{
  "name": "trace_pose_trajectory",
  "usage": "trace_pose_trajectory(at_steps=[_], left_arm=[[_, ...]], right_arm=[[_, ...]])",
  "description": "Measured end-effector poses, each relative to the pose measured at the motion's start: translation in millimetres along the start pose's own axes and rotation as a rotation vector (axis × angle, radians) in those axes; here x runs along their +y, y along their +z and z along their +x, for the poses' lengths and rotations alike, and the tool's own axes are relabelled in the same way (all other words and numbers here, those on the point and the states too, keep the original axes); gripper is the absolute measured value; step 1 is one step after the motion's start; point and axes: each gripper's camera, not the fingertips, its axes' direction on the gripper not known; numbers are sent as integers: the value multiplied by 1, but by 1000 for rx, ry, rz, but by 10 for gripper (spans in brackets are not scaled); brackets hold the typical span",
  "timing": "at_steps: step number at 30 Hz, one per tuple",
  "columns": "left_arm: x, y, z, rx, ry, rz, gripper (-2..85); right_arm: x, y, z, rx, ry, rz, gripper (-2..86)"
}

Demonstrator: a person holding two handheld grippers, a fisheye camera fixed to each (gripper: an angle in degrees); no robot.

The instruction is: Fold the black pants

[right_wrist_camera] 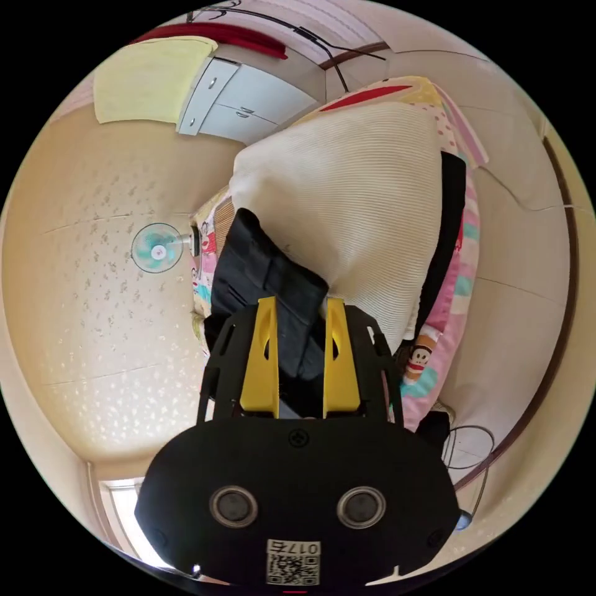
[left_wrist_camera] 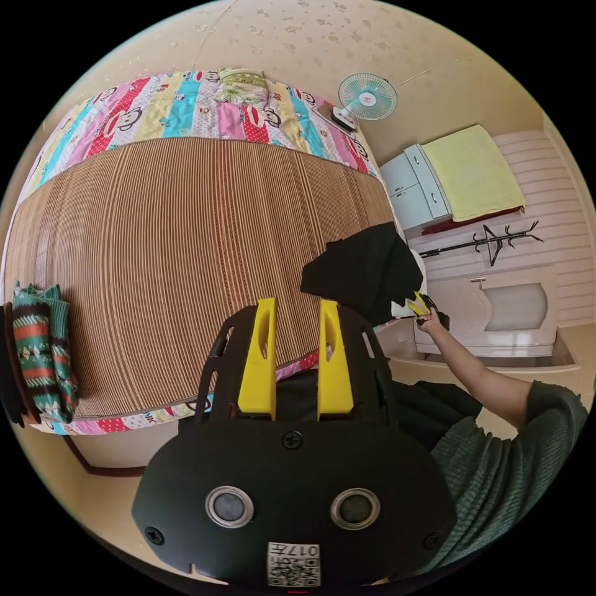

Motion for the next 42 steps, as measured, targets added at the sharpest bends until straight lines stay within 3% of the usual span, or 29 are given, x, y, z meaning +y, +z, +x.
trace_pose_trajectory(at_steps=[4, 7, 11, 17, 19, 23, 26, 31, 34, 36, 42], left_arm=[[3, 44, 13, -3, 53, -6, 103], [8, 75, 42, -24, 166, -12, 103], [8, 117, 105, 4, 382, -12, 102], [11, 167, 244, -50, 713, 88, 143], [28, 167, 283, -175, 763, 240, 169], [64, 153, 308, -268, 774, 464, 154], [94, 129, 303, -211, 726, 589, 67], [119, 47, 269, 91, 531, 724, 32], [131, 8, 261, 176, 508, 763, 29], [147, -17, 266, 206, 539, 801, 29], [214, -98, 305, 214, 616, 968, 28]], right_arm=[[11, 10, 36, -73, -56, 59, 43], [41, 18, 16, -285, -404, -46, 31], [125, 46, -46, -314, -821, -274, 25], [246, 47, -78, -489, -1183, -421, 20], [279, 36, -76, -577, -1278, -447, 19], [345, 13, -60, -717, -1451, -508, 18], [377, -1, -39, -751, -1526, -491, 19], [400, -25, 8, -894, -1584, -483, 19], [398, -48, 52, -988, -1555, -355, 13], [399, -55, 84, -895, -1581, -255, 13], [437, -18, 207, -276, -1644, -156, 68]])
